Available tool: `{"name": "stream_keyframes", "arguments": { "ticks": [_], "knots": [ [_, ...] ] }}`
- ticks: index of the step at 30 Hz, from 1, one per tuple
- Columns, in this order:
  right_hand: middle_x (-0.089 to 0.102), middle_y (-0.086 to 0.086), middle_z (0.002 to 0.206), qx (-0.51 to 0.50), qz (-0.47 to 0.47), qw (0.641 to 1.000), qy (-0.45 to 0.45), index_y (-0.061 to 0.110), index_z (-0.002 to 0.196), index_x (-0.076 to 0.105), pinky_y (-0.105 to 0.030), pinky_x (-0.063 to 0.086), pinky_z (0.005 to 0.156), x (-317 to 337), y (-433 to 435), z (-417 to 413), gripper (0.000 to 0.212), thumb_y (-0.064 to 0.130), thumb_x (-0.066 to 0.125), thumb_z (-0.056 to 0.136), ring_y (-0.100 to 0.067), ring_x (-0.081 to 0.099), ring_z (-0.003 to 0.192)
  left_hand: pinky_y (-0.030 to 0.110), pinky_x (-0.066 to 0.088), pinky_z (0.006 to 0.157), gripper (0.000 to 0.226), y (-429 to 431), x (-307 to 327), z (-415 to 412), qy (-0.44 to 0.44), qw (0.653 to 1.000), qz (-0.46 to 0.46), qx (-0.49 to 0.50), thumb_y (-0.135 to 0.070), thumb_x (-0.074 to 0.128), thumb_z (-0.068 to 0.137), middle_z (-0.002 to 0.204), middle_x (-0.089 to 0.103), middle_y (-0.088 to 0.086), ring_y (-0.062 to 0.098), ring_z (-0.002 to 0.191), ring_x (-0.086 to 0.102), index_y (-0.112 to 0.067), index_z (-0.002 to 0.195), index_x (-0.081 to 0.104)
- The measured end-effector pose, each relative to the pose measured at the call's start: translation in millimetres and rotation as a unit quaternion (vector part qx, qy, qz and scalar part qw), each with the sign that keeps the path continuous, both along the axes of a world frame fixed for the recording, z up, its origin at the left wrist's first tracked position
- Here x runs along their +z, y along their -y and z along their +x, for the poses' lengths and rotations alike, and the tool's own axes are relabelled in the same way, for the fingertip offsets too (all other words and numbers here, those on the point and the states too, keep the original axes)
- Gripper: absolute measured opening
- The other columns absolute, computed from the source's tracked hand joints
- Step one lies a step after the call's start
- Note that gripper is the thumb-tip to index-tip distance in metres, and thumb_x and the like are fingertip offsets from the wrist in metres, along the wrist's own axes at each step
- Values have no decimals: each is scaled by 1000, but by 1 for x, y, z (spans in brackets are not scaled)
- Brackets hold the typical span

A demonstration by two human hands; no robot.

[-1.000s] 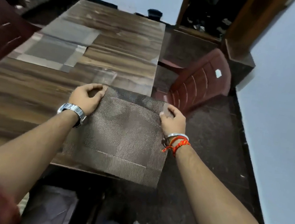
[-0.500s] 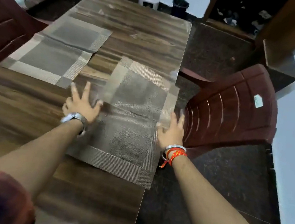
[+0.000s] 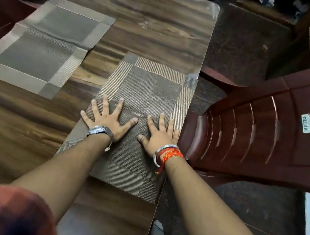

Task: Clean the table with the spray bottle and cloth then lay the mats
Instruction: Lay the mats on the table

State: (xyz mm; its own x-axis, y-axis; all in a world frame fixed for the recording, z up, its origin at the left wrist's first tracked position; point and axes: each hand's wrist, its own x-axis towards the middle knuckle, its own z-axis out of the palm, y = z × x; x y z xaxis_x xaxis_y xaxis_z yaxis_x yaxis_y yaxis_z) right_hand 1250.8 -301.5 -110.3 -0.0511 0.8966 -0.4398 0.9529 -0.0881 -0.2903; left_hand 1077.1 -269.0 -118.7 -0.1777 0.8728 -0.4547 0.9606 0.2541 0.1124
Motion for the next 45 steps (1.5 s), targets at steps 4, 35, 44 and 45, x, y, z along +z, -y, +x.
{"name": "stream_keyframes", "arguments": {
  "ticks": [4,35,44,45],
  "knots": [
    [-20,2,158,0,-5,1000,-2,46,148,3,-53,-8,114,1,-25,7,77,63,46,87,-31,-21,144,73,-9,113,99,-20,-2,5,6,1000,9,2,-101,11,66,168,-22,-1,36,151,-23,-57,151,-13],
    [-13,2,160,-7,7,1000,10,48,147,7,-53,-3,115,1,-118,37,80,67,50,83,-31,-13,145,77,-9,110,99,-108,-4,34,5,999,43,-5,-101,12,66,168,-20,0,49,148,-23,-58,153,-8],
    [-11,2,160,-5,17,1000,14,48,147,8,-54,-2,115,-2,-124,39,80,66,51,82,-31,-12,145,77,-9,110,100,-113,-5,36,8,999,48,1,-102,13,64,168,-20,2,49,148,-22,-58,153,-6],
    [-11,2,160,-3,15,1000,18,48,147,8,-54,-2,115,-2,-125,39,80,66,50,83,-31,-12,145,77,-8,110,100,-113,-4,36,7,999,48,3,-102,13,64,168,-20,4,49,148,-22,-59,153,-5]
  ]
}}
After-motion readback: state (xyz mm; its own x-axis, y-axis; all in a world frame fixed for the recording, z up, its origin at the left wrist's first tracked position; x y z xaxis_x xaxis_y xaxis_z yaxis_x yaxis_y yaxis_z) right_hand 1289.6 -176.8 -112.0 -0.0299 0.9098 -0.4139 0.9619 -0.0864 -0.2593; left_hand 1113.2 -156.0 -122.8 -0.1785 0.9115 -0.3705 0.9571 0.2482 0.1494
